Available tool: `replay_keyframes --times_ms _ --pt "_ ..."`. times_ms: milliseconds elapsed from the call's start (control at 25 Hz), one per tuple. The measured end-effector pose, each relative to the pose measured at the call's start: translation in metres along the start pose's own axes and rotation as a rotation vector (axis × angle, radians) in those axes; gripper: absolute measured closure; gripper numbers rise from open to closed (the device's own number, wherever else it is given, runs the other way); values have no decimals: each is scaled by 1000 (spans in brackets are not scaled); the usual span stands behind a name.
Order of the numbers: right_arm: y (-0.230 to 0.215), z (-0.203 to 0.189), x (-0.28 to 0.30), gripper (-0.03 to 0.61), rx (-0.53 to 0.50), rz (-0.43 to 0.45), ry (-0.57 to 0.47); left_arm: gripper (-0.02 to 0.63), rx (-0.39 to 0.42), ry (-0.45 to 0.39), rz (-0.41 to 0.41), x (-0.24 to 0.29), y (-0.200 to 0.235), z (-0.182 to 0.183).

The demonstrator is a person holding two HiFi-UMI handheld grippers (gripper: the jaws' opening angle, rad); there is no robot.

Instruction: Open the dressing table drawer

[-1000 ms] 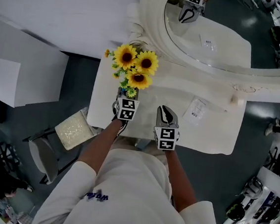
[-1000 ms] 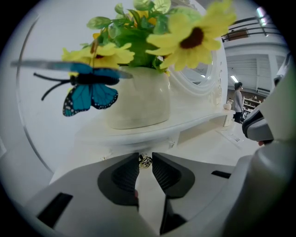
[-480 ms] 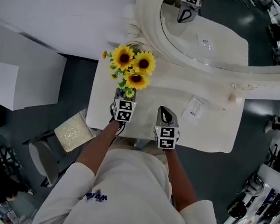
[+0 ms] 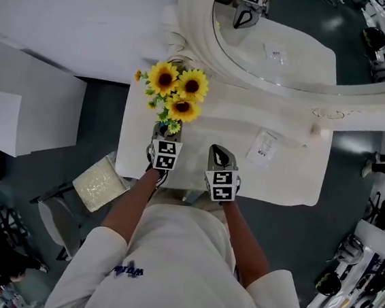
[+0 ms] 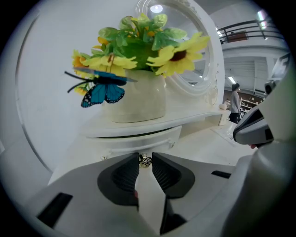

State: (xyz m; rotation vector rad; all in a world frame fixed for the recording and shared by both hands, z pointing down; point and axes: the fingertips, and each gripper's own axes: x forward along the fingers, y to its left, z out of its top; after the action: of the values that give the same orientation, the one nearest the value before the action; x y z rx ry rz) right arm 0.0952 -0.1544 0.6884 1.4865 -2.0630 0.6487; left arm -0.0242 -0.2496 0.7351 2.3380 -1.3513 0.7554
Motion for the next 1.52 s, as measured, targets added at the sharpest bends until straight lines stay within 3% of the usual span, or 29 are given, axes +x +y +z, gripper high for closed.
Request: replay_keyframes --times_ms 560,1520 --pt "-3 -37 6 566 28 -24 118 520 -16 4 -1 -4 -2 -5" --pt "4 -42 3 566 20 -16 108 520 -33 19 -4 -14 -5 -13"
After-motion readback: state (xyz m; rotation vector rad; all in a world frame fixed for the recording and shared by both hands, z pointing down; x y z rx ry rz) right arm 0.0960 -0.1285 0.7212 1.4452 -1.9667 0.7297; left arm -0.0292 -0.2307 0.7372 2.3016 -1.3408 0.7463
